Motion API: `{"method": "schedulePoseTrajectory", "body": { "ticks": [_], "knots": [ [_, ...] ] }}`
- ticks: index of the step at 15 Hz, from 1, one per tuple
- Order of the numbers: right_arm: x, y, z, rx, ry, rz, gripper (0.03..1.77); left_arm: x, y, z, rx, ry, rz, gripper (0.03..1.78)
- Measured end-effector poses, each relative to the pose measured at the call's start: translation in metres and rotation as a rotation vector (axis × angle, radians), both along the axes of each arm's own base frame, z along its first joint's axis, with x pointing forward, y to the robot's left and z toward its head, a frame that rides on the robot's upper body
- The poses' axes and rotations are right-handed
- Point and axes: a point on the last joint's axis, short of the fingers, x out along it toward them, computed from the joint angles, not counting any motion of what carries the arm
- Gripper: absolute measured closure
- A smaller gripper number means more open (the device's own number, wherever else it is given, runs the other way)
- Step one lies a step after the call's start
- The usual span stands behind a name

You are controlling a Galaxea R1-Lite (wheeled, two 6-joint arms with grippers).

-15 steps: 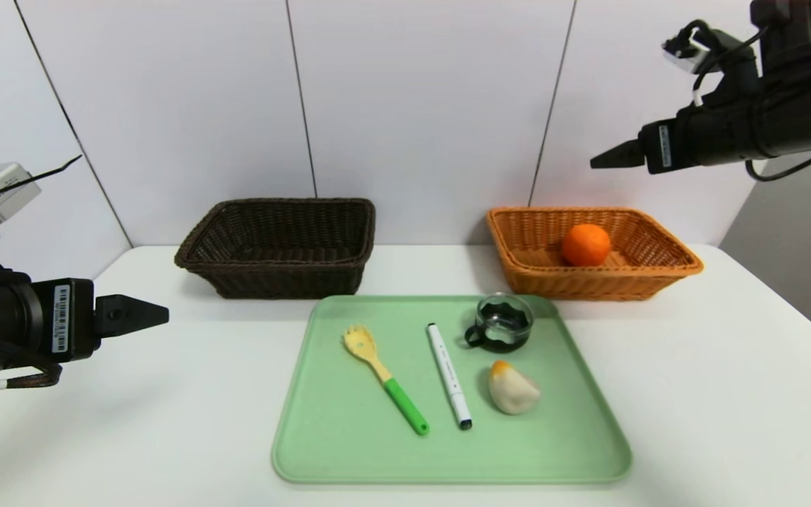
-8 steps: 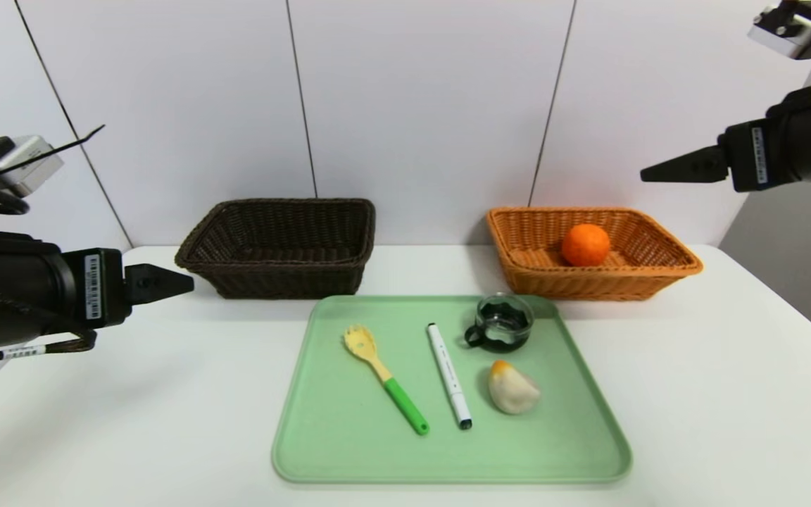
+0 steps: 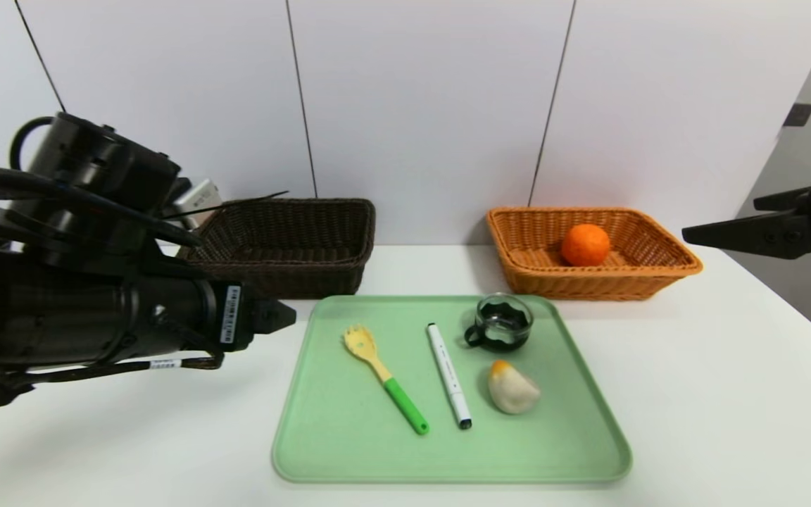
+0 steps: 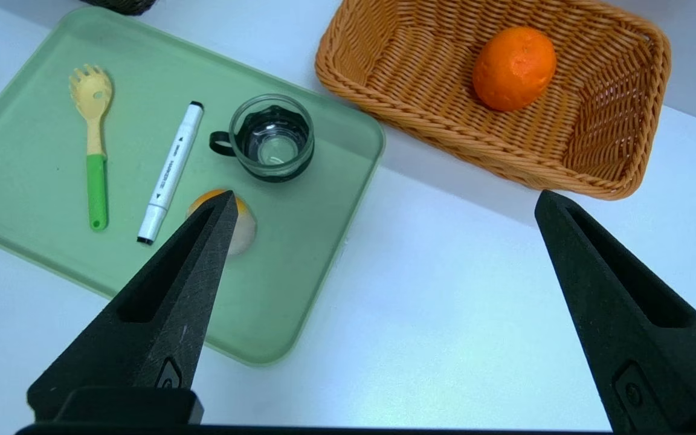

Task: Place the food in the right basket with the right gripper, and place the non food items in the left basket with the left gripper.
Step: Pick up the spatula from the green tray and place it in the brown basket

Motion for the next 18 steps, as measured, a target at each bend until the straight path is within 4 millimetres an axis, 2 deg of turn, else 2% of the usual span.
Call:
{"method": "schedulePoseTrajectory", "body": {
  "ticks": [8, 13, 15, 18],
  "knots": [
    [-0.004, 0.017, -0.012, -0.006, 0.041, 0.101, 0.11, 0.026, -0.074, -0.031, -0.02, 0.112, 0.008, 0.12],
    [-0.002, 0.019, -0.016, -0.012, 0.052, 0.101, 0.11, 0.043, -0.112, -0.048, 0.024, 0.111, 0.029, 0.12],
    [-0.001, 0.018, -0.017, -0.012, 0.056, 0.096, 0.11, 0.05, -0.126, -0.058, 0.056, 0.105, 0.038, 0.12],
    [-0.001, 0.018, -0.02, -0.016, 0.068, 0.093, 0.11, 0.054, -0.133, -0.068, 0.078, 0.119, 0.035, 0.12]
  ]
}}
